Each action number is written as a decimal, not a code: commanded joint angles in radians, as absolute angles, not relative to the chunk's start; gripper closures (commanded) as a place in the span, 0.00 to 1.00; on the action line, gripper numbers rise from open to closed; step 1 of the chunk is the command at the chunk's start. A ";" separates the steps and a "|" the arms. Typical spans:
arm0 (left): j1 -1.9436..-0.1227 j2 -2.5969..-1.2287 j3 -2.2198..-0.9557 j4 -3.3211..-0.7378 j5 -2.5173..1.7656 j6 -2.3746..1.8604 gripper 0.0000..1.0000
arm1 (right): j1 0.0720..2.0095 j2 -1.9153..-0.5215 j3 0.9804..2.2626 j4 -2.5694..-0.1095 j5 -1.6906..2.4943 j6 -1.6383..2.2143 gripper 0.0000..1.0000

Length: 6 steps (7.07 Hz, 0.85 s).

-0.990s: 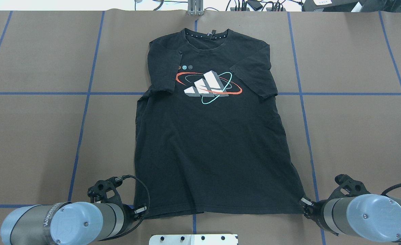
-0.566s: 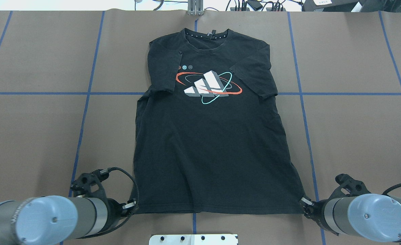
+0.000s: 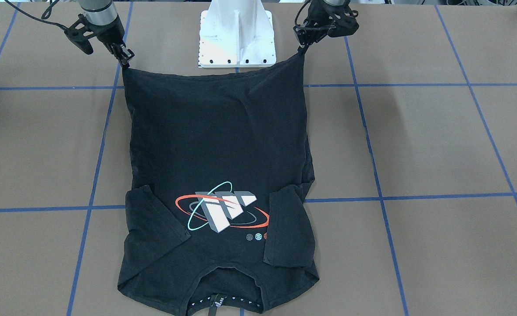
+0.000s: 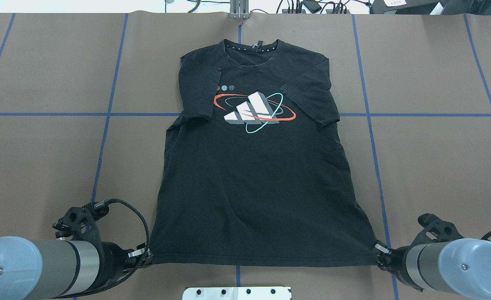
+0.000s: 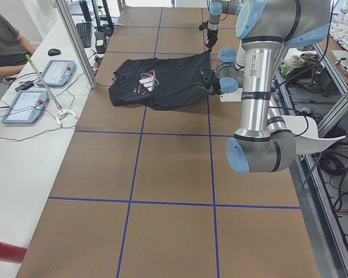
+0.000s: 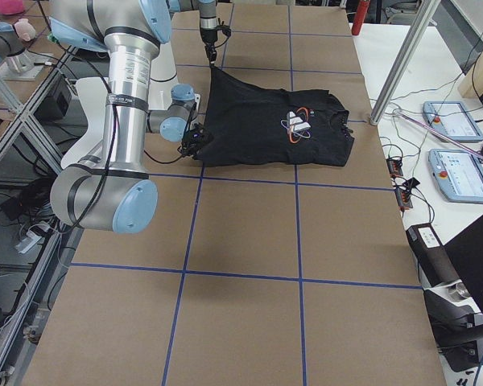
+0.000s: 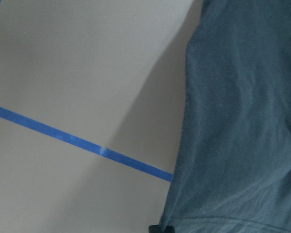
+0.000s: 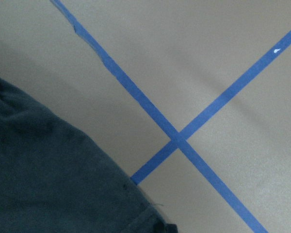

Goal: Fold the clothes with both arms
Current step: 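Lift both hem corners and carry them toward the collar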

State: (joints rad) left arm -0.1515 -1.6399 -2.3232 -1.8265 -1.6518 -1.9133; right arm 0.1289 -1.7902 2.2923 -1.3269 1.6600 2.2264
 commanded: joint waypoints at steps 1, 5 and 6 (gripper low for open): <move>-0.153 -1.646 -2.386 -1.825 -1.658 -1.921 1.00 | 0.117 -1.825 2.348 -1.328 1.712 2.227 1.00; -0.485 -1.861 -2.261 -1.825 -1.768 -1.829 1.00 | 0.485 -1.693 2.373 -1.386 1.979 2.168 1.00; -0.579 -1.938 -2.140 -1.833 -1.784 -1.781 1.00 | 0.659 -1.511 2.270 -1.523 2.117 2.051 1.00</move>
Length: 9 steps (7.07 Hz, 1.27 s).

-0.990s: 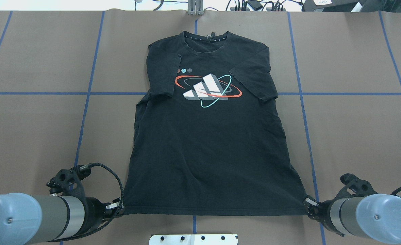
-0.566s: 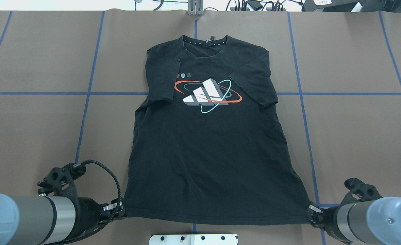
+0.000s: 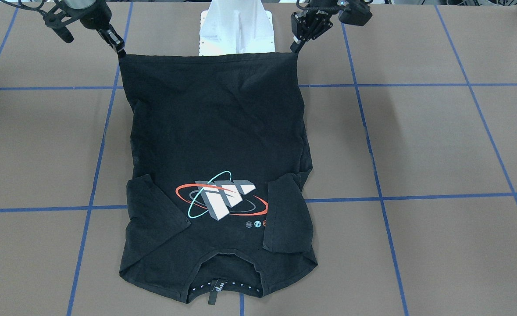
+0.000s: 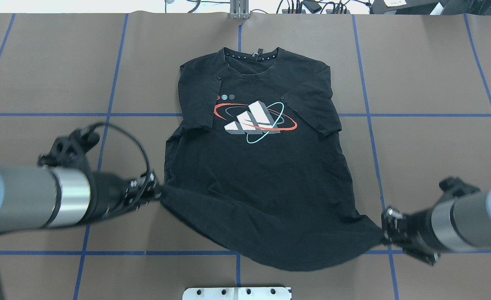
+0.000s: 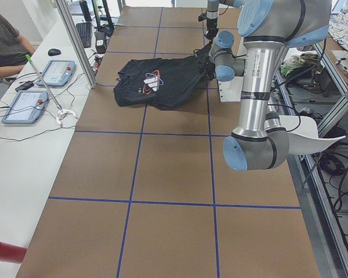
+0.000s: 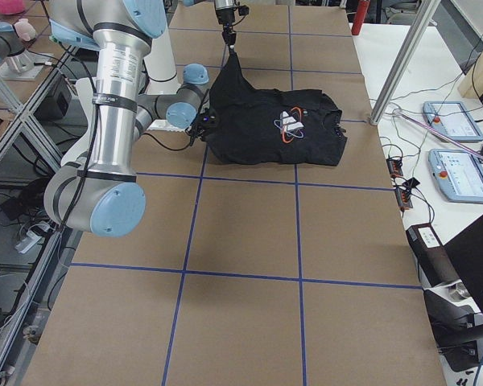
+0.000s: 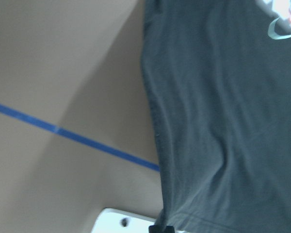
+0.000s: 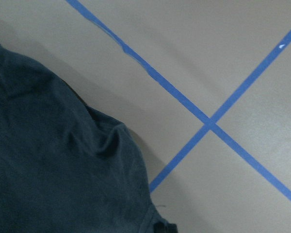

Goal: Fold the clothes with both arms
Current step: 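Lift both hem corners and carry them toward the collar, then lay the hem over the collar and open both grippers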

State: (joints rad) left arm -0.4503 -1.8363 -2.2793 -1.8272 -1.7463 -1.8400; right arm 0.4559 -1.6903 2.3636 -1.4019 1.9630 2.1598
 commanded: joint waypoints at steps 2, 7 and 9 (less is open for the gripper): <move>-0.699 -1.957 -2.021 -1.864 -1.798 -1.697 1.00 | 0.808 -1.294 2.067 -1.663 2.148 1.883 1.00; -0.824 -2.104 -1.610 -2.091 -1.789 -1.631 1.00 | 0.962 -0.891 1.417 -1.634 2.102 1.609 1.00; -0.857 -2.170 -1.336 -2.318 -1.784 -1.609 1.00 | 0.962 -0.858 1.213 -1.406 2.034 1.617 1.00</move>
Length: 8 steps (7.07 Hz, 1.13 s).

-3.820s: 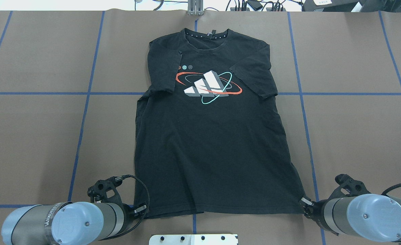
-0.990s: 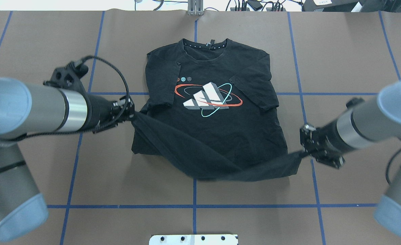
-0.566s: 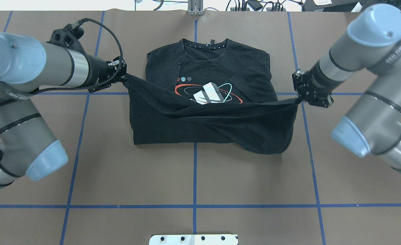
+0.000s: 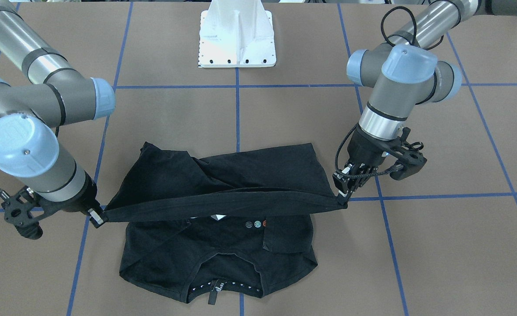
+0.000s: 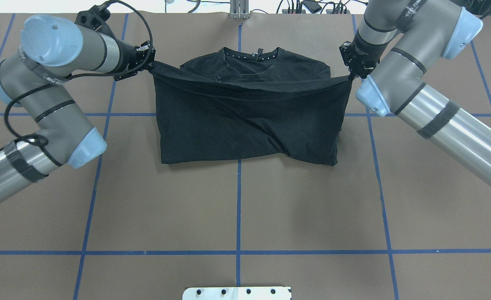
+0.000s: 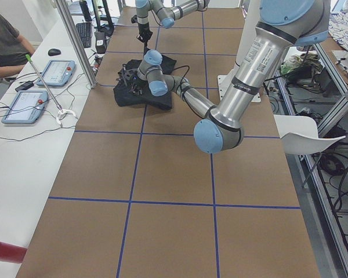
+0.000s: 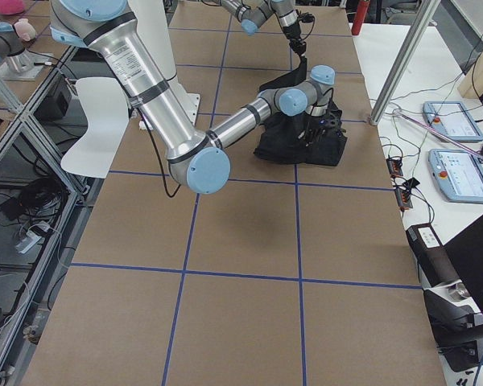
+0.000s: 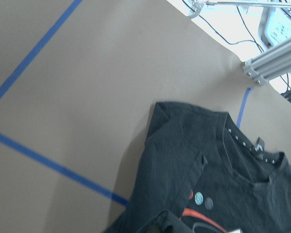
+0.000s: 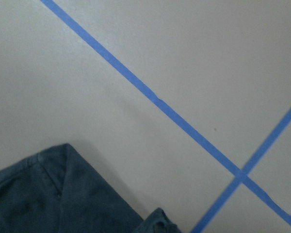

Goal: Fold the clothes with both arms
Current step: 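Lay the hem over the collar and open both grippers, then raise both grippers away from the folded shirt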

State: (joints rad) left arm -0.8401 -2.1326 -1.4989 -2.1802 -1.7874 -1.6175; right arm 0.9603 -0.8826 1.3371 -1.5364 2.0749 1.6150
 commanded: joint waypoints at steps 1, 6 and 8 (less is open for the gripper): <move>-0.859 -2.207 -1.246 -2.373 -1.754 -1.609 0.94 | 0.945 -0.810 1.144 -1.385 1.999 1.620 1.00; -0.861 -2.264 -1.162 -2.436 -1.743 -1.608 0.28 | 0.933 -0.730 1.118 -1.324 1.957 1.667 0.01; -0.861 -2.257 -1.228 -2.413 -1.744 -1.611 0.28 | 0.885 -0.976 1.457 -1.316 1.963 1.826 0.01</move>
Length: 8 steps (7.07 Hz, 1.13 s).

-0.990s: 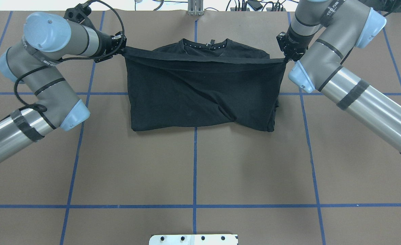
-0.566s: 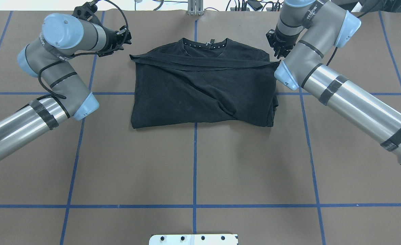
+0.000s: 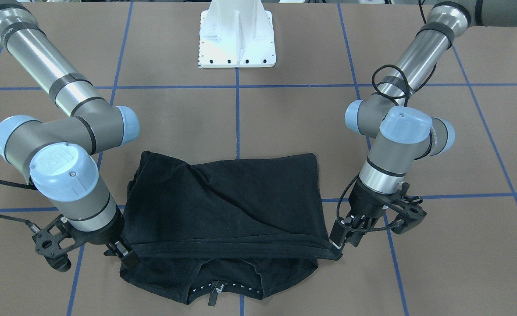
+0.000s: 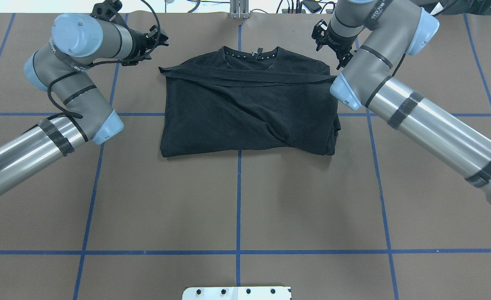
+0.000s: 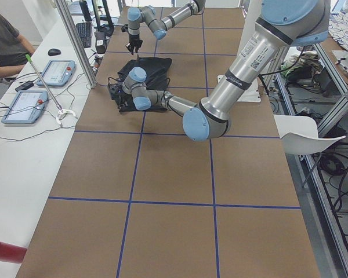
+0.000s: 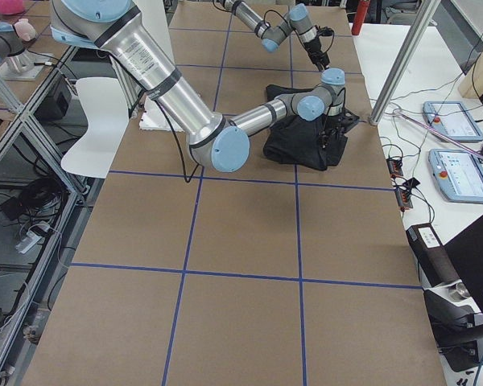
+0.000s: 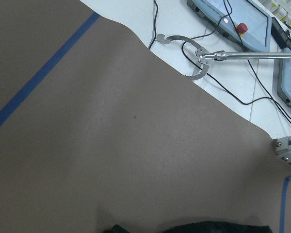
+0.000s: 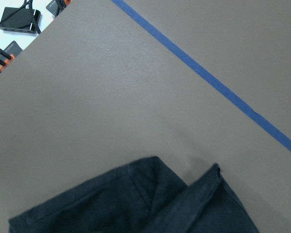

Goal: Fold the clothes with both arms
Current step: 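Raise both grippers away from the folded shirt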

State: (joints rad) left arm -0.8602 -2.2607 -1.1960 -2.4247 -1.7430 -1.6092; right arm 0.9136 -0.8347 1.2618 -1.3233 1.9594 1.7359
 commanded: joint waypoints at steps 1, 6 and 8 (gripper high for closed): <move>-0.861 -2.250 -1.247 -2.411 -1.744 -1.614 0.28 | 0.817 -1.090 1.633 -1.316 1.941 1.938 0.01; -0.859 -2.232 -1.270 -2.405 -1.736 -1.620 0.27 | 0.615 -1.301 1.773 -1.109 1.750 2.149 0.02; -0.859 -2.229 -1.273 -2.404 -1.736 -1.620 0.27 | 0.546 -1.305 1.766 -1.109 1.697 2.149 0.06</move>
